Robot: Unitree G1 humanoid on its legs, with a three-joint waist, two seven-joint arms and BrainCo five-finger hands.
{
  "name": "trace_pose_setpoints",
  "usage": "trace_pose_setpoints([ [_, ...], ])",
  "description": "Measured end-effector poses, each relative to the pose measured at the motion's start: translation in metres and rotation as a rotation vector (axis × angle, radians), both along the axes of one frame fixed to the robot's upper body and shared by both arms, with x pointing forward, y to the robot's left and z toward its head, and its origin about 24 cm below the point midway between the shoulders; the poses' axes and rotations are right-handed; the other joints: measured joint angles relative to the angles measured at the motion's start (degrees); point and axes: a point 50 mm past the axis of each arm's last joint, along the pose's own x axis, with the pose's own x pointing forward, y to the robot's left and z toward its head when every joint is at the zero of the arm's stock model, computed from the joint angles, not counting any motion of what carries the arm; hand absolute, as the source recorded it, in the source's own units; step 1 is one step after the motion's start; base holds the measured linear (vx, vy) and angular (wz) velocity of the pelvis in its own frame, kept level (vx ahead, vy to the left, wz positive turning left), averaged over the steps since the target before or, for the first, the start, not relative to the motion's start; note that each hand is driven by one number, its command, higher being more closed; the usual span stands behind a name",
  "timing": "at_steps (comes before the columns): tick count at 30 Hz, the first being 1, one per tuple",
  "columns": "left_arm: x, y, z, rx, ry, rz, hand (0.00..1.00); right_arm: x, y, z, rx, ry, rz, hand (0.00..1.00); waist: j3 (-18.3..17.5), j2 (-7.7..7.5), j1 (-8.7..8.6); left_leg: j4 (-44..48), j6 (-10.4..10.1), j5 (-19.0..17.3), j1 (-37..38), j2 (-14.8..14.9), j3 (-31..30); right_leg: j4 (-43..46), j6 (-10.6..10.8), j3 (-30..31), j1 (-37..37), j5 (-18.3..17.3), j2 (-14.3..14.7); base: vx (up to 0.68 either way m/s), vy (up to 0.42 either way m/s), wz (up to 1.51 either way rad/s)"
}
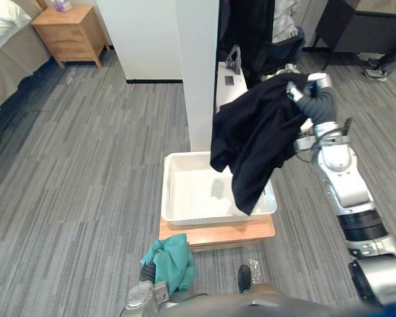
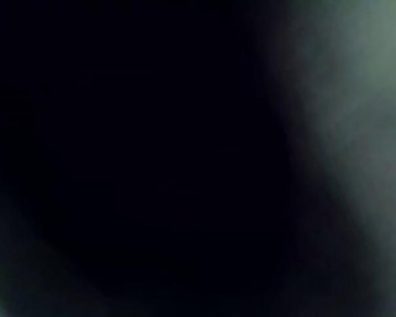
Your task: Tidy the bed and pick cloth on bed and put in laundry
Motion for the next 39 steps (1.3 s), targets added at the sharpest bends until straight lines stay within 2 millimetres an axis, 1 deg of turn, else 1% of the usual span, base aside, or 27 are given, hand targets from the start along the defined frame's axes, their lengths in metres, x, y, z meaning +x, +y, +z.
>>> trace_pose_setpoints([
  [1,0.0,0.0,-0.001,0.0,0.003,0.0,1.0,0.001,0.003,-0.004,0.004,0.015,0.008,1.0,0.0,-0.03,0.03,0.0,0.0,0.0,0.0,0.0,0.0,0.0,0.0,0.0,0.0,0.0,0.0,0.0,0.002,0.03],
  [3,0.001,0.001,-0.001,-0.002,0.002,0.008,1.0,0.003,0.022,-0.02,0.027,0.087,0.051,1.0,0.1,-0.27,0.07,0.1,0.0,0.0,-0.2,0.0,0.0,-0.3,0.0,0.0,0.0,0.1,0.0,0.0,0.0,0.0],
  [5,0.001,0.001,-0.001,-0.002,0.0,0.01,1.0,0.002,0.034,-0.03,0.058,0.125,0.074,1.0,0.2,-0.43,0.08,0.2,0.0,0.0,-0.3,0.0,-0.1,-0.3,0.0,-0.1,0.0,0.2,0.0,0.0,0.0,0.0],
  [6,0.002,0.002,0.0,-0.001,-0.003,0.009,1.0,0.0,0.041,-0.04,0.089,0.164,0.085,1.0,0.3,-0.64,0.08,0.1,0.0,0.0,-0.3,-0.1,-0.2,-0.4,0.0,-0.2,0.0,0.2,0.0,0.0,0.003,0.04],
  [7,0.003,0.002,0.0,0.0,-0.004,0.01,1.0,-0.001,0.042,-0.045,0.101,0.181,0.087,1.0,0.4,-0.68,0.1,0.1,0.0,0.0,-0.3,-0.1,-0.2,-0.4,0.0,-0.3,0.0,0.2,0.0,0.0,0.0,0.07],
  [8,0.004,0.002,0.0,0.0,-0.008,0.01,1.0,-0.006,0.047,-0.059,0.126,0.231,0.093,1.0,0.7,-0.8,0.04,0.2,0.1,0.1,-0.8,-0.2,-0.5,-0.3,0.0,-0.5,-0.2,0.2,-0.2,-0.01,0.007,0.08],
  [10,0.009,0.003,0.002,0.003,-0.019,0.009,1.0,-0.011,0.053,-0.075,0.127,0.288,0.105,1.0,1.4,-0.87,0.1,0.3,0.2,0.4,-2.0,-0.3,-0.6,0.6,0.0,-0.6,-1.9,0.1,-0.4,-0.03,0.012,0.04],
  [11,0.017,0.004,0.004,0.006,-0.041,0.007,1.0,-0.012,0.056,-0.085,0.138,0.333,0.106,1.0,3.4,-0.9,0.11,0.3,0.6,1.0,-3.7,-0.7,-0.7,2.4,0.0,-0.5,-4.3,0.0,-0.8,-0.06,0.008,0.01],
  [12,0.021,0.004,0.005,0.004,-0.05,0.008,1.0,-0.012,0.057,-0.088,0.143,0.347,0.105,1.0,4.2,-0.84,0.05,0.3,0.8,1.2,-4.3,-0.8,-0.8,3.2,0.0,-0.5,-5.4,-0.1,-1.0,-0.1,0.022,0.02],
  [13,0.031,0.005,0.009,0.0,-0.079,0.013,1.0,-0.012,0.061,-0.096,0.157,0.383,0.105,1.0,6.7,-0.81,0.08,2.4,1.1,0.8,-6.4,-1.1,-0.8,6.0,0.1,-0.1,-7.9,-1.0,-1.6,-0.1,0.033,0.04],
  [14,0.037,0.005,0.011,0.001,-0.096,0.01,1.0,-0.012,0.062,-0.101,0.159,0.403,0.102,1.0,8.3,-0.66,0.13,4.8,1.4,-0.1,-8.0,-1.2,-0.9,8.3,0.2,0.0,-9.4,-1.8,-2.2,-0.11,0.034,0.06],
  [15,0.041,0.005,0.012,0.001,-0.108,0.009,1.0,-0.012,0.063,-0.104,0.16,0.415,0.101,1.0,9.1,-0.56,0.11,6.3,1.6,-0.7,-9.1,-1.2,-1.0,9.6,0.2,0.0,-10.3,-2.2,-2.4,-0.11,0.01,0.1],
  [17,0.051,0.006,0.017,0.008,-0.146,0.02,1.0,-0.012,0.067,-0.116,0.162,0.471,0.097,1.0,10.8,0.19,0.15,12.1,2.2,-2.9,-13.9,-1.2,-1.4,14.0,0.2,0.1,-14.4,-3.6,-3.1,-0.11,0.004,0.07],
  [18,0.056,0.007,0.019,0.018,-0.16,0.03,1.0,-0.012,0.072,-0.124,0.162,0.503,0.098,1.0,11.7,0.85,0.15,14.8,2.4,-3.9,-16.3,-1.0,-1.5,15.5,0.3,0.3,-16.3,-3.9,-3.4,-0.09,0.027,0.02],
  [20,0.057,0.008,0.018,0.02,-0.155,0.038,1.0,-0.014,0.075,-0.133,0.151,0.543,0.098,1.0,12.5,1.65,0.15,16.7,2.7,-4.7,-18.2,-1.0,-1.9,16.9,0.5,0.3,-18.1,-4.4,-3.8,-0.09,0.037,0.04],
  [21,0.059,0.009,0.019,0.022,-0.161,0.041,1.0,-0.012,0.076,-0.139,0.137,0.571,0.092,1.0,13.2,2.12,0.13,17.2,2.3,-5.1,-18.9,-1.0,-2.1,17.7,0.5,0.3,-18.8,-4.7,-4.1,-0.07,0.029,0.06],
  [25,0.061,0.01,0.02,0.025,-0.168,0.047,1.0,-0.002,0.073,-0.143,0.124,0.607,0.054,1.0,14.7,2.97,0.28,18.0,2.3,-5.1,-21.1,-1.3,-2.8,19.1,0.1,0.2,-21.0,-5.3,-4.6,-0.05,0.011,0.06],
  [27,0.063,0.011,0.02,0.027,-0.17,0.046,1.0,0.007,0.071,-0.136,0.14,0.593,0.02,1.0,15.3,3.42,0.42,17.9,2.5,-4.7,-22.0,-1.3,-2.9,20.0,0.0,0.1,-22.3,-5.4,-4.8,0.02,0.003,0.05],
  [28,0.064,0.011,0.02,0.025,-0.168,0.045,1.0,0.009,0.069,-0.136,0.143,0.594,0.011,0.0,15.5,3.63,0.5,17.9,2.5,-4.6,-22.0,-1.3,-2.9,20.1,0.2,0.0,-22.3,-5.3,-4.8,0.05,-0.01,0.06],
  [29,0.066,0.01,0.02,0.019,-0.167,0.049,1.0,0.012,0.066,-0.135,0.145,0.598,-0.008,0.0,15.7,3.98,0.69,18.0,2.8,-4.4,-22.0,-1.2,-2.9,20.6,0.2,-0.1,-22.5,-5.5,-5.0,0.03,-0.004,0.02],
  [32,0.07,0.008,0.021,0.008,-0.176,0.047,1.0,0.014,0.062,-0.134,0.157,0.596,-0.035,0.0,16.1,4.57,1.11,18.1,2.9,-4.4,-22.0,-1.1,-2.8,21.0,0.3,-0.1,-22.7,-5.9,-5.0,0.06,0.004,0.0],
  [39,0.071,0.004,0.021,0.002,-0.181,0.039,1.0,0.019,0.059,-0.131,0.141,0.595,-0.068,0.0,16.3,4.88,1.36,18.1,2.8,-4.6,-21.8,-1.1,-2.8,21.2,0.3,-0.1,-22.5,-6.3,-5.1,0.03,0.007,0.0],
])
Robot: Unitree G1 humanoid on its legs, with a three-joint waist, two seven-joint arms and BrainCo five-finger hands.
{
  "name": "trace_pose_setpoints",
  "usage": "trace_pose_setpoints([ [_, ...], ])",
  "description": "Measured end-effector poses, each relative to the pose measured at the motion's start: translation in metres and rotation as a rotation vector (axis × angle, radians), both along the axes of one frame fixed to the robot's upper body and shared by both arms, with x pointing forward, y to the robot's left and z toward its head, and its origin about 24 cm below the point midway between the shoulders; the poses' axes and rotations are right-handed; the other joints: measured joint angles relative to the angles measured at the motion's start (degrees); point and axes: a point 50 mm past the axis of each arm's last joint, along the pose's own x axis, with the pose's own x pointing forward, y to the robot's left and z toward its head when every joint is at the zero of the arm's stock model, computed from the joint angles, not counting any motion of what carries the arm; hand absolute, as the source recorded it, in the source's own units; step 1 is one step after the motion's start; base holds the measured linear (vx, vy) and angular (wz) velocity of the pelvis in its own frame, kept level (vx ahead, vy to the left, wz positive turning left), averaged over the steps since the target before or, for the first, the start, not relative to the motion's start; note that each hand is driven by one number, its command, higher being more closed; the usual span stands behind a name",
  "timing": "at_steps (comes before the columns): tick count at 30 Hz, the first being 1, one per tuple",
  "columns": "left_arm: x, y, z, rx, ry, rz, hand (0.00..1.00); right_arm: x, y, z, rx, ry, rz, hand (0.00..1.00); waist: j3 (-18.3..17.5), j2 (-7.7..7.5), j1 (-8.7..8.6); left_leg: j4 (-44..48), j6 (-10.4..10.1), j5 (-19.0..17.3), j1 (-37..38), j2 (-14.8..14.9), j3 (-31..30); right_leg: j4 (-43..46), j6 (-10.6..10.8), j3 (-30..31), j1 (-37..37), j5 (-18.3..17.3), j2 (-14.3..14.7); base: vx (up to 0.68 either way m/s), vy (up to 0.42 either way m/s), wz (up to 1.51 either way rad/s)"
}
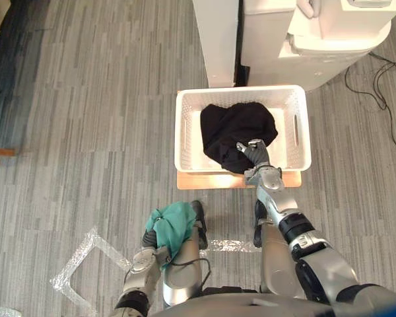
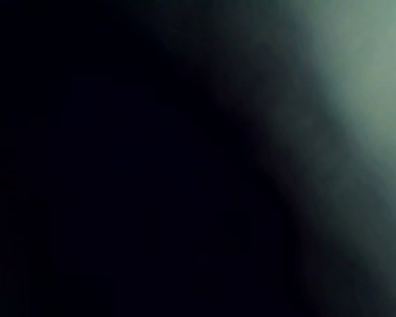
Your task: Tidy the bed and pick cloth on bed and put in laundry
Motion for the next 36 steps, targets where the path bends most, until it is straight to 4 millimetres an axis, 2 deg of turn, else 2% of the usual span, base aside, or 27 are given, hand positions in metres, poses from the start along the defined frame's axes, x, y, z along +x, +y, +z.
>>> trace_pose_setpoints([
  [7,0.002,-0.003,0.0,0.003,0.004,0.0,1.0,0.004,-0.007,0.007,-0.064,-0.038,-0.009,0.0,0.4,0.56,-0.14,-1.8,0.0,0.1,3.9,0.2,0.0,-4.0,0.2,-0.6,4.9,1.2,0.6,0.0,0.005,-0.01],
  [12,0.001,-0.003,-0.001,0.034,0.019,-0.03,1.0,0.002,-0.007,0.025,-0.051,-0.125,-0.003,0.0,-0.1,-0.18,-1.32,-5.5,-0.4,1.4,6.6,0.2,0.0,-9.8,0.5,-1.5,9.1,3.5,1.3,0.05,0.018,0.01],
  [14,-0.001,-0.003,-0.002,0.034,0.034,-0.031,1.0,-0.004,-0.01,0.02,-0.042,-0.114,-0.011,0.0,-1.0,-0.65,-1.21,-7.4,-0.6,1.9,8.4,0.1,0.1,-11.4,0.7,-1.6,10.8,3.9,1.6,0.11,0.008,0.01],
  [17,-0.016,-0.003,-0.011,0.032,0.1,-0.029,1.0,-0.018,-0.019,-0.003,-0.033,-0.045,-0.041,0.0,-5.2,-1.61,-1.18,-10.5,-1.1,2.4,11.5,-0.1,0.2,-13.7,0.7,-2.0,13.6,3.9,2.0,0.14,0.007,0.0],
  [19,-0.024,-0.003,-0.015,0.041,0.134,-0.04,1.0,-0.026,-0.026,-0.008,-0.016,-0.035,-0.064,0.0,-7.5,-2.02,-1.28,-11.9,-1.2,2.5,13.2,-0.3,0.8,-14.9,0.8,-2.0,15.1,4.0,2.2,0.14,0.026,-0.08],
  [21,-0.028,-0.003,-0.017,0.04,0.146,-0.038,1.0,-0.03,-0.04,-0.006,-0.005,-0.051,-0.114,0.0,-9.0,-2.18,-1.43,-12.9,-1.3,2.6,14.5,-0.5,1.5,-15.7,1.1,-1.7,15.9,4.2,2.2,0.07,0.011,-0.12],
  [23,-0.029,-0.003,-0.017,0.033,0.148,-0.027,1.0,-0.038,-0.062,-0.007,-0.008,-0.061,-0.191,0.0,-9.6,-2.2,-1.51,-13.5,-1.4,2.6,15.9,-0.7,1.7,-16.2,1.2,-1.5,17.1,4.2,2.3,0.03,0.006,-0.04],
  [24,-0.031,-0.003,-0.018,0.029,0.151,-0.018,1.0,-0.043,-0.07,-0.01,-0.015,-0.057,-0.216,0.0,-9.8,-2.26,-1.56,-13.8,-1.4,2.6,16.3,-0.7,1.8,-16.3,1.2,-1.4,17.5,4.2,2.3,0.0,0.004,-0.05],
  [26,-0.038,-0.001,-0.02,0.023,0.167,0.008,1.0,-0.067,-0.093,-0.023,-0.009,-0.023,-0.308,0.0,-11.5,-2.7,-1.83,-14.2,-1.4,2.7,16.4,-0.8,2.1,-16.8,1.2,-1.3,17.5,4.3,2.3,0.0,0.006,-0.05],
  [29,-0.055,0.006,-0.025,0.018,0.21,0.068,1.0,-0.114,-0.125,-0.05,0.017,0.075,-0.494,0.0,-13.7,-3.22,-3.09,-14.9,-1.5,2.7,16.9,-0.8,2.3,-17.6,1.2,-1.3,17.9,4.4,2.4,0.0,-0.001,-0.02],
  [33,-0.068,0.006,-0.029,0.014,0.256,0.11,1.0,-0.156,-0.15,-0.075,0.022,0.193,-0.67,0.0,-15.2,-3.38,-4.72,-16.2,-1.6,2.9,18.1,-0.8,3.1,-19.1,1.0,-0.7,18.7,5.2,2.9,0.0,-0.004,-0.1],
  [36,-0.071,0.003,-0.03,0.001,0.264,0.12,1.0,-0.178,-0.155,-0.098,0.04,0.304,-0.739,0.0,-15.6,-3.34,-4.66,-16.2,-1.6,2.9,19.1,-0.6,4.4,-20.0,1.0,0.4,19.3,5.7,3.3,0.0,-0.01,-0.19],
])
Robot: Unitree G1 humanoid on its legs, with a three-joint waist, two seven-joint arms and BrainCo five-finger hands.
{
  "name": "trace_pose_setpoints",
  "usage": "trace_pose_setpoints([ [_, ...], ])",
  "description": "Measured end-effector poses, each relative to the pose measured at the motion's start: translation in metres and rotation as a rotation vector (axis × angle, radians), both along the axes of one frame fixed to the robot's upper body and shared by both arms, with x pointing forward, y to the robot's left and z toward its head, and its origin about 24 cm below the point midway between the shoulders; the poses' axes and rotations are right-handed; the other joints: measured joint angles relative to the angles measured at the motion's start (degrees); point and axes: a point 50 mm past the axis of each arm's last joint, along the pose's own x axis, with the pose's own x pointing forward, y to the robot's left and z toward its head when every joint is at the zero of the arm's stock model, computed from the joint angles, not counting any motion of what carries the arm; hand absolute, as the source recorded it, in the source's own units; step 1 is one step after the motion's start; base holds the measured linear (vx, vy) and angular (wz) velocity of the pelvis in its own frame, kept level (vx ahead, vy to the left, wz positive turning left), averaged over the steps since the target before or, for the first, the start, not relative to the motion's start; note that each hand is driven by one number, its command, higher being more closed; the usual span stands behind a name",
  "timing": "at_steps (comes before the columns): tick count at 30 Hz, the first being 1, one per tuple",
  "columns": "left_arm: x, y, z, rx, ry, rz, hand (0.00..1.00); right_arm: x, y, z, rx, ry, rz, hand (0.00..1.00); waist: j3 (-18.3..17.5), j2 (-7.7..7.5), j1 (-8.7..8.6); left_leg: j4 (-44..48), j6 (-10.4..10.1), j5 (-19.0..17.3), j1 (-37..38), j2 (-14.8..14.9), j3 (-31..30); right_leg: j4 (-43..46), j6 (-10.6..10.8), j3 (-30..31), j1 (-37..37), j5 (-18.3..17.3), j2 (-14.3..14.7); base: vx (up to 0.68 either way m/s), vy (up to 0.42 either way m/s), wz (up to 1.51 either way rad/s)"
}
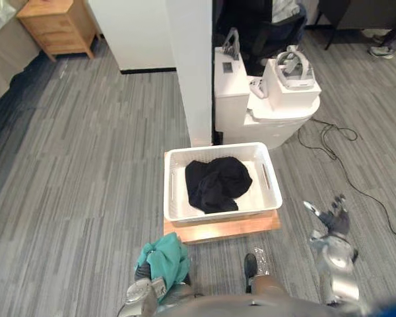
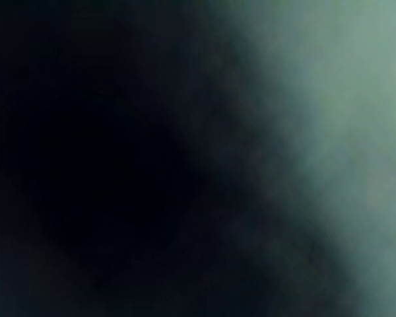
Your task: Tidy the bed and pick cloth on bed and put in laundry
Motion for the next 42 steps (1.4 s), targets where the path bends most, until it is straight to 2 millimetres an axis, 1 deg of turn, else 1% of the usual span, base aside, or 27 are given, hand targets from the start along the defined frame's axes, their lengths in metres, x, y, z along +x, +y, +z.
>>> trace_pose_setpoints([
  [1,-0.001,-0.002,-0.001,-0.006,0.003,0.005,1.0,-0.007,0.001,-0.009,0.023,0.037,-0.014,0.0,-0.1,0.05,0.01,-0.1,0.0,0.0,0.5,0.0,0.2,-0.1,0.0,0.2,0.4,0.0,0.0,0.01,-0.007,-0.11],
  [2,-0.005,-0.004,-0.002,-0.015,0.012,0.01,1.0,-0.019,0.003,-0.025,0.071,0.111,-0.039,0.0,-0.4,0.26,-0.01,-0.4,-0.1,-0.1,1.3,0.0,0.3,-0.4,0.0,0.2,1.2,0.0,0.1,0.01,-0.002,-0.06],
  [4,-0.009,-0.007,-0.004,-0.028,0.026,0.019,1.0,-0.038,0.009,-0.045,0.132,0.205,-0.068,0.0,-1.5,0.47,0.05,-1.0,-0.1,-0.1,1.5,0.0,0.5,-0.7,0.0,0.2,1.2,0.0,0.2,0.0,0.0,0.0],
  [6,-0.014,-0.006,-0.008,-0.053,0.047,0.062,1.0,-0.061,0.021,-0.073,0.236,0.348,-0.107,0.0,-2.5,0.55,0.17,-1.3,-0.2,0.0,1.8,-0.1,0.4,-0.9,0.0,0.1,1.3,0.0,0.1,0.0,0.0,0.0],
  [9,-0.017,-0.004,-0.011,-0.063,0.077,0.08,1.0,-0.084,0.035,-0.096,0.349,0.495,-0.139,0.0,-2.9,0.49,0.33,-1.6,-0.2,0.0,1.7,-0.4,-0.6,-1.3,0.2,-0.8,2.1,-0.1,-0.2,0.02,0.004,0.15],
  [11,-0.017,-0.001,-0.012,-0.059,0.085,0.078,1.0,-0.094,0.034,-0.101,0.375,0.54,-0.146,0.0,-2.9,0.13,0.2,-1.8,-0.2,0.0,1.1,-0.7,-2.4,-1.7,0.3,-2.5,2.4,-0.5,-0.6,-0.02,-0.005,0.46],
  [12,-0.017,0.0,-0.011,-0.065,0.077,0.072,1.0,-0.099,0.037,-0.104,0.391,0.562,-0.148,0.0,-2.8,-0.28,0.25,-1.8,-0.2,0.1,0.5,-1.0,-4.0,-1.8,0.7,-4.2,2.8,-1.3,-0.9,0.0,-0.011,0.7],
  [15,-0.02,0.007,-0.012,-0.061,0.084,0.081,1.0,-0.106,0.041,-0.108,0.426,0.589,-0.139,0.0,-3.0,-1.26,0.71,-1.9,0.0,0.3,-1.2,-1.7,-7.9,-1.7,1.0,-8.2,3.5,-2.5,-1.6,0.04,-0.001,0.73],
  [16,-0.022,0.011,-0.012,-0.058,0.091,0.107,1.0,-0.109,0.043,-0.109,0.438,0.599,-0.136,0.0,-2.7,-1.78,1.76,-1.9,0.2,0.4,-1.5,-2.1,-9.5,-1.3,1.4,-9.7,4.4,-3.0,-2.1,0.11,0.019,0.67],
  [19,-0.032,0.025,-0.011,-0.038,0.099,0.188,1.0,-0.113,0.045,-0.111,0.453,0.615,-0.129,0.0,-2.4,-2.76,3.48,-1.9,0.6,0.5,-1.4,-3.1,-12.4,-0.2,1.5,-12.5,5.9,-4.2,-3.1,0.12,0.028,0.59],
  [21,-0.042,0.035,-0.011,-0.022,0.113,0.24,1.0,-0.108,0.047,-0.111,0.457,0.612,-0.12,0.0,-2.2,-3.38,3.88,-1.8,0.7,0.2,-1.4,-3.5,-13.2,-0.2,1.5,-13.2,6.5,-4.7,-3.4,0.13,0.025,0.27],
  [23,-0.053,0.045,-0.01,-0.007,0.127,0.301,1.0,-0.098,0.05,-0.11,0.456,0.596,-0.097,0.0,-1.7,-4.04,4.63,-1.7,0.7,0.2,-1.4,-4.0,-13.7,-0.2,1.2,-14.0,6.9,-4.8,-3.8,0.09,0.015,0.19],
  [24,-0.054,0.047,-0.01,-0.004,0.128,0.32,1.0,-0.095,0.05,-0.11,0.453,0.592,-0.089,0.0,-1.6,-4.26,4.78,-1.6,0.7,0.2,-1.3,-4.2,-13.8,-0.2,1.2,-14.3,7.3,-4.8,-4.0,0.06,0.014,0.22],
  [26,-0.056,0.052,-0.009,0.003,0.122,0.364,1.0,-0.09,0.05,-0.109,0.449,0.583,-0.078,0.0,-1.4,-4.16,5.23,-1.7,0.7,0.2,-1.3,-4.5,-13.9,-0.2,1.2,-14.4,7.5,-4.8,-4.2,0.02,0.016,0.12],
  [28,-0.057,0.061,-0.005,0.009,0.093,0.447,1.0,-0.082,0.049,-0.108,0.444,0.561,-0.071,0.0,-1.0,-3.69,5.17,-1.8,0.7,0.2,-1.2,-4.5,-13.9,0.1,1.2,-14.4,7.5,-4.8,-4.3,-0.02,-0.002,0.0],
  [29,-0.055,0.07,-0.001,0.02,0.058,0.499,1.0,-0.081,0.048,-0.107,0.438,0.553,-0.071,0.0,-0.8,-3.52,5.17,-1.9,0.7,0.2,-1.2,-4.5,-13.8,0.2,1.0,-14.3,7.5,-4.9,-4.3,-0.06,-0.014,-0.01],
  [31,-0.049,0.092,0.009,0.052,-0.014,0.6,1.0,-0.08,0.046,-0.106,0.43,0.545,-0.073,0.0,-0.7,-3.24,5.26,-2.0,0.7,0.2,-1.1,-4.2,-13.7,0.4,0.9,-14.2,7.4,-5.0,-4.1,-0.07,-0.022,-0.04],
  [32,-0.045,0.115,0.02,0.079,-0.071,0.69,1.0,-0.079,0.044,-0.105,0.423,0.543,-0.072,0.0,-0.6,-3.25,5.22,-2.0,0.7,0.2,-1.0,-3.9,-13.4,0.5,0.8,-14.0,7.3,-5.1,-3.9,-0.08,-0.032,-0.13],
  [33,-0.034,0.141,0.036,0.115,-0.148,0.738,1.0,-0.08,0.041,-0.105,0.41,0.54,-0.067,0.0,-0.6,-3.27,5.36,-2.0,0.8,0.2,-0.8,-3.5,-12.8,0.9,0.6,-13.4,7.1,-5.2,-3.6,-0.1,-0.038,-0.21],
  [34,-0.028,0.16,0.049,0.164,-0.19,0.754,1.0,-0.08,0.039,-0.104,0.398,0.539,-0.059,0.0,-0.4,-3.02,5.67,-2.0,0.8,0.1,-0.4,-3.3,-12.3,1.2,0.5,-12.7,7.1,-5.2,-3.4,-0.08,-0.032,-0.25],
  [35,-0.018,0.181,0.068,0.216,-0.255,0.769,1.0,-0.082,0.036,-0.103,0.381,0.545,-0.046,0.0,-0.5,-3.16,6.02,-2.0,0.8,0.0,0.0,-3.0,-11.9,1.4,0.3,-12.3,7.1,-5.3,-3.1,-0.06,-0.026,-0.21],
  [36,-0.003,0.2,0.089,0.264,-0.334,0.77,1.0,-0.084,0.033,-0.103,0.367,0.551,-0.04,0.0,-0.6,-3.36,6.37,-2.0,0.8,0.0,0.3,-2.8,-11.8,1.6,0.2,-12.1,7.1,-5.4,-3.0,-0.07,-0.035,-0.15],
  [37,0.02,0.22,0.123,0.329,-0.469,0.766,1.0,-0.085,0.028,-0.101,0.347,0.55,-0.034,0.0,-0.7,-3.52,6.66,-2.0,0.5,-0.2,0.5,-2.6,-11.6,1.8,-0.3,-11.9,7.1,-5.8,-2.8,-0.06,-0.031,-0.11],
  [38,0.032,0.228,0.141,0.376,-0.534,0.748,1.0,-0.084,0.025,-0.1,0.335,0.549,-0.027,0.0,-0.7,-3.55,6.65,-2.0,0.5,-0.2,0.6,-2.6,-11.4,1.8,-0.4,-11.6,7.1,-5.8,-2.8,-0.08,-0.023,-0.17],
  [39,0.048,0.233,0.165,0.425,-0.63,0.719,1.0,-0.083,0.022,-0.099,0.323,0.544,-0.026,0.0,-0.7,-3.48,6.58,-2.0,0.4,-0.3,0.6,-2.6,-11.0,1.8,-0.4,-11.2,6.9,-5.8,-2.8,-0.06,-0.001,-0.17],
  [40,0.065,0.232,0.185,0.454,-0.723,0.674,1.0,-0.084,0.02,-0.099,0.319,0.547,-0.027,0.0,-0.7,-3.3,6.47,-2.0,0.5,-0.4,0.6,-2.7,-10.9,1.7,-0.4,-11.0,6.9,-5.8,-2.9,-0.05,0.002,-0.13],
  [42,0.093,0.219,0.212,0.466,-0.859,0.594,1.0,-0.09,0.021,-0.1,0.318,0.564,-0.025,0.0,-0.7,-3.08,6.43,-2.0,0.8,-0.7,0.5,-2.8,-10.9,1.5,-0.4,-11.0,6.9,-5.9,-2.9,0.01,0.008,-0.03],
])
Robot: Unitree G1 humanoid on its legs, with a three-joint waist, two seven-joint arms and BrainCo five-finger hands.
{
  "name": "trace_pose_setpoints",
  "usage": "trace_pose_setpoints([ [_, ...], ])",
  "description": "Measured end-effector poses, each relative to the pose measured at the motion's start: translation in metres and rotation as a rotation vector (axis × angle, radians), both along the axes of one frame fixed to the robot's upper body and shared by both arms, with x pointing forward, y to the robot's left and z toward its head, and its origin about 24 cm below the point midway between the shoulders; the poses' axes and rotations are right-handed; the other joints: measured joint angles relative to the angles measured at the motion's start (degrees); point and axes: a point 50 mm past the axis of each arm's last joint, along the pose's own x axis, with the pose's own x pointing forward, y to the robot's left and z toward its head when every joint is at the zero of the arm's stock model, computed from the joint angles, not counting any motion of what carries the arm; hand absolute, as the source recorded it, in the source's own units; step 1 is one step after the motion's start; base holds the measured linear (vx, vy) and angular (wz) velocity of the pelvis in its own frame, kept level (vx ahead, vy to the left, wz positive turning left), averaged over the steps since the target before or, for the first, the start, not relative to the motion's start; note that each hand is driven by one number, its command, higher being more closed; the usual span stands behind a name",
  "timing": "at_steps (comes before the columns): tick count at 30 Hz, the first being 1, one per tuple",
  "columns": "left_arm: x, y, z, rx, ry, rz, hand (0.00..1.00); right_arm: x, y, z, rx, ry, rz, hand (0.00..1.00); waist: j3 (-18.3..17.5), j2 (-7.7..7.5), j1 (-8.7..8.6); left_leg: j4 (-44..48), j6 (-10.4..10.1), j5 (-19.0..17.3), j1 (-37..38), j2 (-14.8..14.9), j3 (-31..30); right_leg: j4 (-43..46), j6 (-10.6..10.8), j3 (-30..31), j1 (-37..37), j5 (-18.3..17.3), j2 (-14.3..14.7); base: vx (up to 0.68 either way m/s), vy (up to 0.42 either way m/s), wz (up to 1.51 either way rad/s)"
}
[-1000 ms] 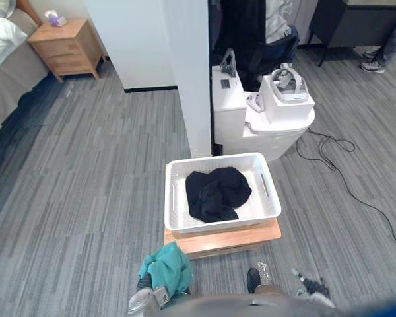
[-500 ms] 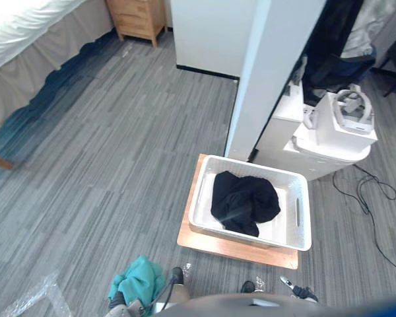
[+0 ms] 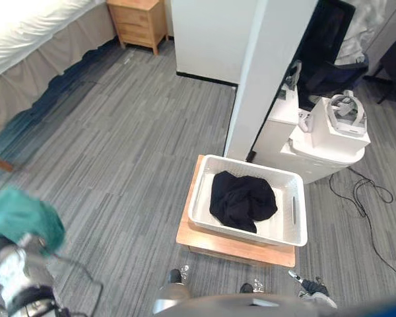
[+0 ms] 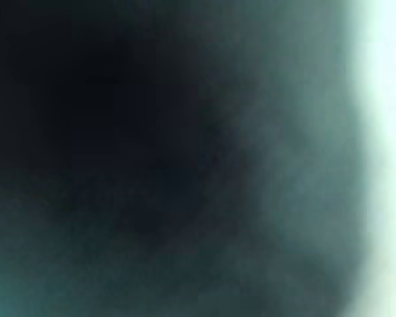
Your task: Tidy the bed and pick cloth on bed and put in laundry
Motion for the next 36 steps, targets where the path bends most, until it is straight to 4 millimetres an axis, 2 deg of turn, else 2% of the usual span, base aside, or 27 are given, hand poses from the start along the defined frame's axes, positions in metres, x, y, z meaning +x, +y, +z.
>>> trace_pose_setpoints([
  [1,0.013,-0.011,0.012,0.038,-0.049,-0.05,1.0,-0.003,0.001,-0.001,0.003,0.008,0.008,0.0,0.0,0.06,-0.04,0.0,-0.1,-0.1,0.1,0.0,0.0,-0.2,0.0,0.0,0.0,0.0,0.0,0.06,0.009,-0.03],
  [3,0.027,-0.034,0.024,0.079,-0.117,-0.124,1.0,-0.007,0.003,-0.002,0.011,0.025,0.028,0.0,0.0,0.31,-0.33,0.0,0.0,0.1,0.1,-0.1,0.0,-0.4,0.1,0.2,0.0,0.0,0.0,0.09,0.007,-0.04],
  [4,0.032,-0.042,0.025,0.084,-0.135,-0.152,1.0,-0.009,0.003,-0.002,0.014,0.031,0.026,0.0,0.0,0.39,-0.36,0.1,0.0,0.1,0.2,-0.2,0.0,-0.4,0.3,0.2,-0.1,0.1,0.0,0.11,0.008,-0.05],
  [6,0.045,-0.072,0.027,0.119,-0.152,-0.248,1.0,-0.01,0.004,-0.003,0.023,0.036,0.028,0.0,-0.2,0.39,-0.7,0.4,-0.2,0.0,0.2,-0.3,0.2,-0.4,0.2,0.2,-0.1,0.1,0.0,0.13,0.011,-0.02],
  [12,0.062,-0.138,0.033,0.197,-0.19,-0.466,1.0,-0.007,0.006,-0.003,0.049,0.022,0.041,0.0,-0.7,1.81,-1.65,0.4,-0.2,0.0,2.5,-0.2,3.6,0.5,-0.1,2.6,0.4,0.2,-0.1,0.1,0.007,-0.18],
  [15,0.065,-0.163,0.031,0.241,-0.175,-0.557,1.0,-0.012,0.003,-0.004,0.038,0.048,0.058,0.0,-1.6,3.49,-3.43,0.8,0.2,-1.2,3.3,-0.1,5.0,0.7,-0.2,3.4,0.4,0.3,-0.1,0.04,-0.008,-0.24],
  [18,0.07,-0.182,0.028,0.299,-0.138,-0.65,1.0,-0.017,0.002,-0.005,0.041,0.062,0.039,0.0,-1.8,4.61,-4.57,4.0,0.3,-4.4,3.3,0.2,6.5,0.8,-0.2,5.3,0.4,0.3,-0.2,0.01,0.005,-0.36],
  [22,0.073,-0.197,0.025,0.358,-0.103,-0.722,1.0,-0.025,0.002,-0.006,0.04,0.093,0.051,0.0,-1.8,4.76,-5.63,5.5,0.4,-5.5,3.7,0.2,7.9,1.3,-0.2,6.3,0.2,0.3,-0.5,-0.05,-0.005,-0.23],
  [27,0.072,-0.213,0.019,0.443,-0.047,-0.787,1.0,-0.032,-0.001,-0.006,0.031,0.122,0.063,0.0,-1.6,5.64,-6.73,5.5,0.5,-5.4,4.2,0.2,9.0,1.7,0.0,6.4,-0.4,0.3,-0.6,-0.11,-0.03,-0.13],
  [33,0.066,-0.246,-0.001,0.418,0.002,-0.937,1.0,-0.033,-0.006,-0.005,0.019,0.127,0.061,0.0,-1.6,8.31,-9.68,4.0,0.4,-4.1,4.2,0.0,10.2,1.3,1.3,7.8,-1.9,1.2,-0.5,-0.07,-0.026,-0.12],
  [36,0.067,-0.255,-0.011,0.424,0.054,-0.984,1.0,-0.035,-0.008,-0.006,0.018,0.134,0.056,0.0,-1.8,8.8,-11.13,3.6,0.3,-4.0,4.2,0.2,11.2,-0.1,1.4,8.4,-1.9,2.1,0.0,-0.01,-0.025,-0.15],
])
